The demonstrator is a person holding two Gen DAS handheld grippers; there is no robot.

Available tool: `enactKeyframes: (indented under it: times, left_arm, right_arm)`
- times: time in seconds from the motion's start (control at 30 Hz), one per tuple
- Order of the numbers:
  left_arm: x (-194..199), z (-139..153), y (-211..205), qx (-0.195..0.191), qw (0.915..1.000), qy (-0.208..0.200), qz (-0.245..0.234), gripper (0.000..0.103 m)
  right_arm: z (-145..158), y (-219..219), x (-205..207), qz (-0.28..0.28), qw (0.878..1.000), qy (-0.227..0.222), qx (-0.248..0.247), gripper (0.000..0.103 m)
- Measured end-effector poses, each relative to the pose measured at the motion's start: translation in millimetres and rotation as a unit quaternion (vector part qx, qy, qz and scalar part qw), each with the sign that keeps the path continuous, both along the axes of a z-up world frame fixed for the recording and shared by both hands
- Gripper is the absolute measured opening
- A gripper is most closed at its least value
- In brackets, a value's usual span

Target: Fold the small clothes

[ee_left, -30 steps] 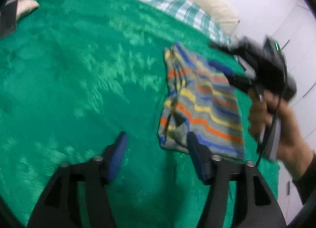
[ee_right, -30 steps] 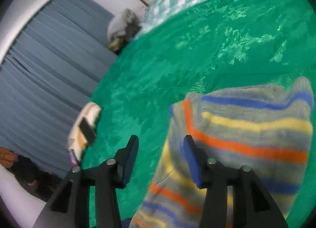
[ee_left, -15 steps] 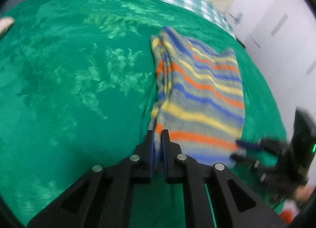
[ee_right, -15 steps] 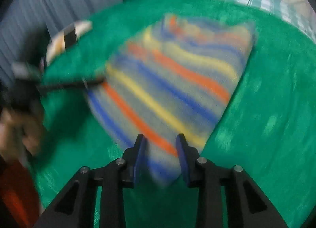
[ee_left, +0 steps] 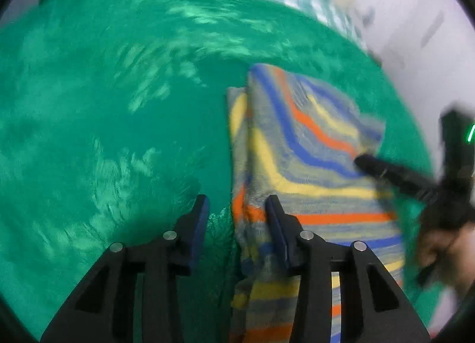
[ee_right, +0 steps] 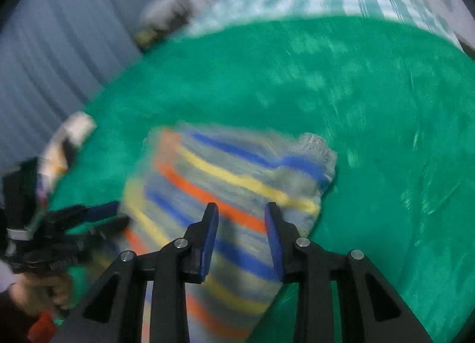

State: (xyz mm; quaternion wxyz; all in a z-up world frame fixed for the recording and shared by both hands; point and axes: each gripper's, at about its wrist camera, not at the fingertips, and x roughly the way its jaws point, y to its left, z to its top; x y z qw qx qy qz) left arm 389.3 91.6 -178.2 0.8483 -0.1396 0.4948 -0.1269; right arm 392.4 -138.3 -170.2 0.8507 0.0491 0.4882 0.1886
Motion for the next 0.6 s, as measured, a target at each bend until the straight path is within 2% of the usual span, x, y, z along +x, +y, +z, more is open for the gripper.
enactKeyframes:
  times: [0.07, 0.13, 0.2, 0.23, 0.27, 0.3, 0.33, 0.37, 0.4, 0.43, 0.47, 0.5, 0.53, 0.57, 0.6]
  left_arm:
    - [-17, 11, 11, -0.019, 0.9997, -0.010, 0.012, 0.048]
    - [-43, 27, 18, -0.020, 0.9992, -0.034, 0.009, 0.061]
    - [-68, 37, 21, -0.022, 0.9983, -0.053, -0.006, 0.068]
    - [-81, 37, 18, -0.016, 0.9983, -0.053, -0.016, 0.067]
    - [-87, 32, 15, -0.005, 0.9987, -0.045, -0.025, 0.067]
    - [-94, 22, 11, 0.026, 0.9988, -0.023, -0.033, 0.061]
    - [-98, 12, 9, 0.054, 0.9979, -0.005, -0.036, 0.048]
    - [-103, 4, 10, 0.067, 0.9970, 0.006, -0.039, 0.048]
    - [-111, 3, 12, 0.062, 0.9973, 0.005, -0.040, 0.048]
    - [-120, 7, 14, 0.064, 0.9972, 0.007, -0.039, 0.048]
    - [-128, 14, 15, 0.076, 0.9964, 0.008, -0.037, 0.048]
    - [-139, 23, 15, 0.096, 0.9947, 0.001, -0.034, 0.049]
    - [-148, 29, 15, 0.114, 0.9929, -0.009, -0.031, 0.064]
    - [-157, 38, 14, 0.134, 0.9904, -0.023, -0.026, 0.073]
    - [-168, 47, 13, 0.149, 0.9879, -0.039, -0.019, 0.087]
  right_arm:
    - [10, 3, -12, -0.008, 0.999, -0.034, -0.007, 0.033]
    - [27, 1, -33, -0.014, 0.998, -0.059, -0.007, 0.034]
    - [51, 4, -63, 0.012, 0.996, -0.087, 0.000, 0.034]
    - [59, 10, -78, 0.029, 0.995, -0.094, 0.003, 0.034]
    - [60, 17, -100, 0.056, 0.994, -0.092, 0.008, 0.034]
    - [53, 23, -115, 0.075, 0.994, -0.079, 0.013, 0.035]
    - [42, 27, -128, 0.086, 0.995, -0.056, 0.012, 0.036]
    - [26, 29, -138, 0.088, 0.996, -0.028, -0.002, 0.037]
    - [9, 30, -149, 0.084, 0.996, 0.004, -0.024, 0.037]
    - [-6, 26, -166, 0.069, 0.997, 0.018, -0.039, 0.037]
    - [-4, 20, -179, 0.054, 0.998, 0.002, -0.039, 0.037]
    - [-1, 16, -193, 0.038, 0.998, 0.011, -0.047, 0.038]
    - [3, 11, -203, 0.027, 0.999, 0.022, -0.041, 0.038]
    - [8, 7, -215, 0.014, 0.999, 0.021, -0.032, 0.040]
    - [13, 3, -226, 0.001, 0.999, 0.016, -0.028, 0.052]
